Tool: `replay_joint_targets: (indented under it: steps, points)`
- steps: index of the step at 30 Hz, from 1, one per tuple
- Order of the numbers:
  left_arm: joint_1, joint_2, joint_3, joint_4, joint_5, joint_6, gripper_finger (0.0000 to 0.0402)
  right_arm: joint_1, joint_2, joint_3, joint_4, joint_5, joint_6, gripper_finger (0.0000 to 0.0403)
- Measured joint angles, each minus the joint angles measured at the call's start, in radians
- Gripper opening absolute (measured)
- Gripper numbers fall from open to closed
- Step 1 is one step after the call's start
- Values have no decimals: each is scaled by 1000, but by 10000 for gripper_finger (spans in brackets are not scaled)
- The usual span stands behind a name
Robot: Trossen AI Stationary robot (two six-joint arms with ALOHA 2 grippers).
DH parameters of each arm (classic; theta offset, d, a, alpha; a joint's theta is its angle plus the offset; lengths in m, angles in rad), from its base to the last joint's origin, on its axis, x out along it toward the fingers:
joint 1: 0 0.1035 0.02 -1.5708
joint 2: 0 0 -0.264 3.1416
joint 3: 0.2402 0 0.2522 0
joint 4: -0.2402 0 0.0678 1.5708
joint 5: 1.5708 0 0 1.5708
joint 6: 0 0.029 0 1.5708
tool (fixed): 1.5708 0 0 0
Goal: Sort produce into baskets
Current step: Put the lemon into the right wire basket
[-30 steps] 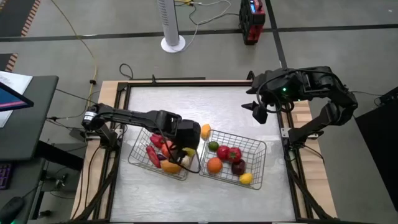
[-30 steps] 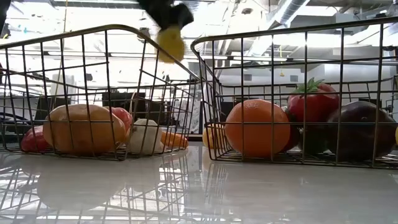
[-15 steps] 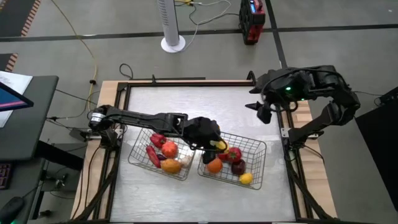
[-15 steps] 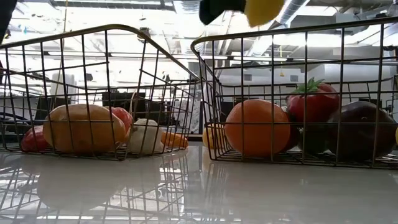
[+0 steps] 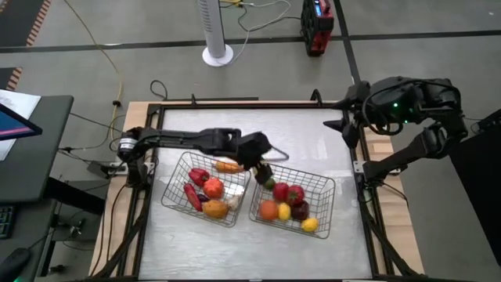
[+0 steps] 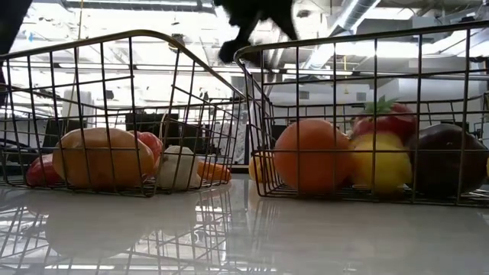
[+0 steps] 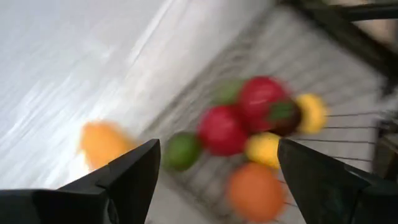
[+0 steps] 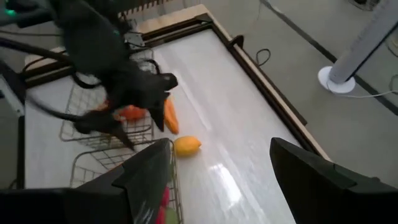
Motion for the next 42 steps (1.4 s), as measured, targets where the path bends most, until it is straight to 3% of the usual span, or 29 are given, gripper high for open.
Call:
replay_joint_targets:
  steps: [8, 17, 23, 36, 42]
  points:
    - [164, 65, 1, -86, 110, -126, 311, 0, 14, 0, 0, 24, 24, 302]
    - [274, 115, 2, -166, 167, -123, 311, 2, 44, 0, 1, 43, 45, 302]
    - [266, 209, -2, -161, 242, -175, 311, 2, 54, 0, 4, 63, 53, 302]
    - [240, 253, 1, -79, 150, -311, 311, 7, 54, 0, 2, 71, 43, 302]
    - [220, 325, -1, -54, 212, -333, 311, 23, 53, 0, 3, 70, 26, 302]
